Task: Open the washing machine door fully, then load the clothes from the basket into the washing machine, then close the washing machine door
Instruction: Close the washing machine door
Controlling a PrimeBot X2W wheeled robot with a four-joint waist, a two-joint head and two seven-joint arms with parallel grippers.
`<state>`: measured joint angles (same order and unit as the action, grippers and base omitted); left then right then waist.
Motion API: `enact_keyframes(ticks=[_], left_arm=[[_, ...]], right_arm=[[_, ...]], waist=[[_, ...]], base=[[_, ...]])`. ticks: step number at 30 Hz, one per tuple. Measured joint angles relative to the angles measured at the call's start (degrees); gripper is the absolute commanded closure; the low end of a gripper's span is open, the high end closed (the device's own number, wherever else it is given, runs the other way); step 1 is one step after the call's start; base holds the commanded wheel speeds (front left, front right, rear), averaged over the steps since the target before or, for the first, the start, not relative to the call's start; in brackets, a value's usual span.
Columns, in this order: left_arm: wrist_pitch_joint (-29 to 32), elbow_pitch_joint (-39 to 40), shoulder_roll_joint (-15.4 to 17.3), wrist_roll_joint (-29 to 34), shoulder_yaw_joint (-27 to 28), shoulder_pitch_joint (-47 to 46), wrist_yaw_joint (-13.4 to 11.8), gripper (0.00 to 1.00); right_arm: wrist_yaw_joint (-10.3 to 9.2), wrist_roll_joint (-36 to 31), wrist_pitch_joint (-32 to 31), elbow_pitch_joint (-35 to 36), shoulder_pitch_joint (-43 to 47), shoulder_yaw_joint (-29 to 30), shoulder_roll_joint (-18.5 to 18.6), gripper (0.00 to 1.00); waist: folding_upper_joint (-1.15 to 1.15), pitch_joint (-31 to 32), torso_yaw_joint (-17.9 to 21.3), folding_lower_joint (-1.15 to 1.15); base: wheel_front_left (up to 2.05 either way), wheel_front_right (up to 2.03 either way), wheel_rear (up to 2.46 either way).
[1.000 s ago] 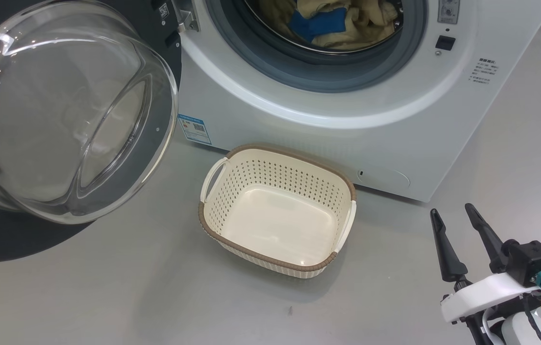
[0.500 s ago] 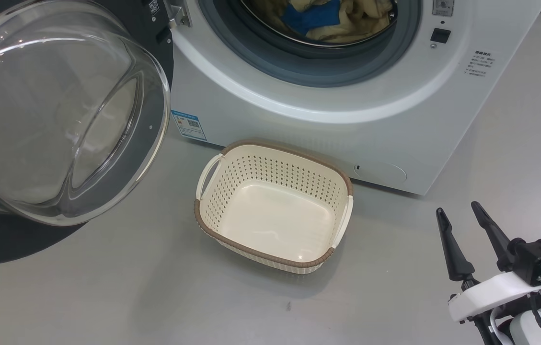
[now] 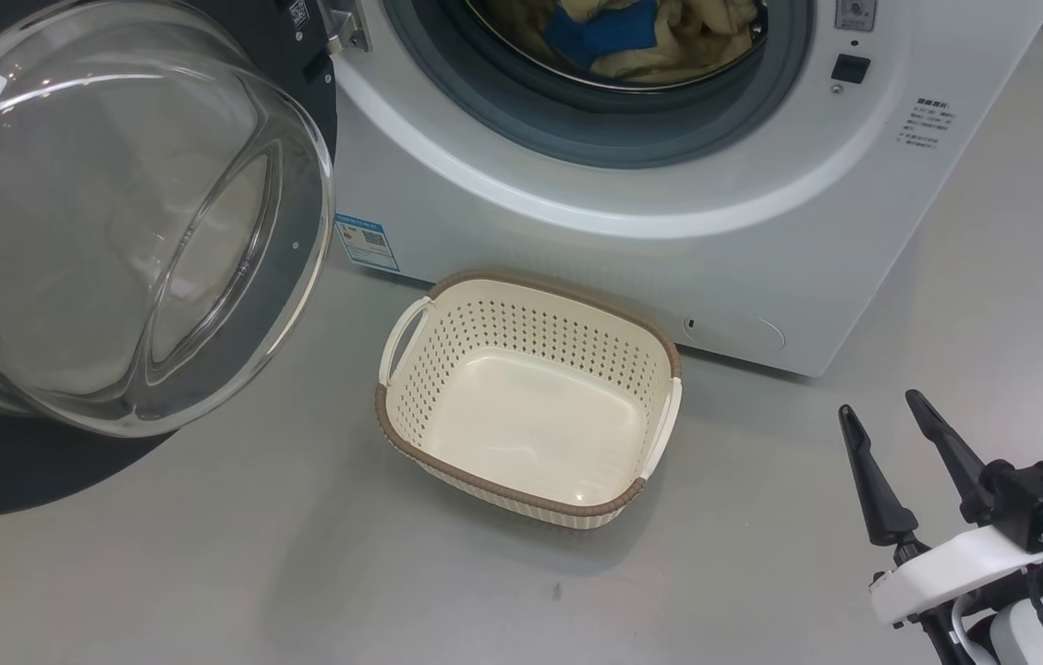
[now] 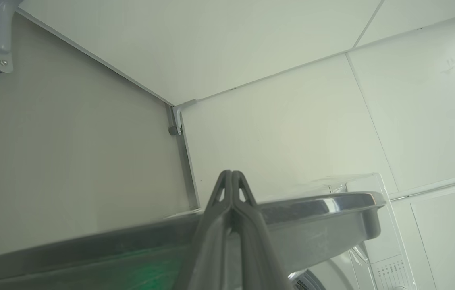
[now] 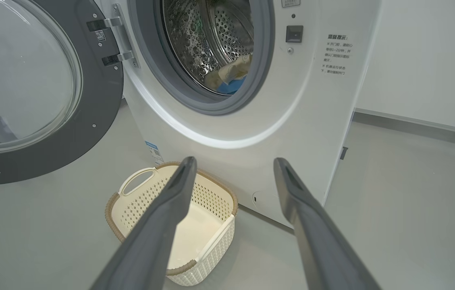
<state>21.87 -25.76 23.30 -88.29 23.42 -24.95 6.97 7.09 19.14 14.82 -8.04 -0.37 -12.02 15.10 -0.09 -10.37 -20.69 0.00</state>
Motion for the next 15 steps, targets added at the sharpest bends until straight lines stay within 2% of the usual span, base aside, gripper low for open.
enact_keyframes(ticks=[15], left_arm=[[4.4,0.3,0.6,0.4,-3.6,0.9,0.0,1.0]], right_arm=[[0.0,0.0,0.0,-0.1,0.1,-1.2,0.3,0.0]], waist=[[0.0,1.3,-1.4,0.0]], base=[[0.0,0.0,0.0]])
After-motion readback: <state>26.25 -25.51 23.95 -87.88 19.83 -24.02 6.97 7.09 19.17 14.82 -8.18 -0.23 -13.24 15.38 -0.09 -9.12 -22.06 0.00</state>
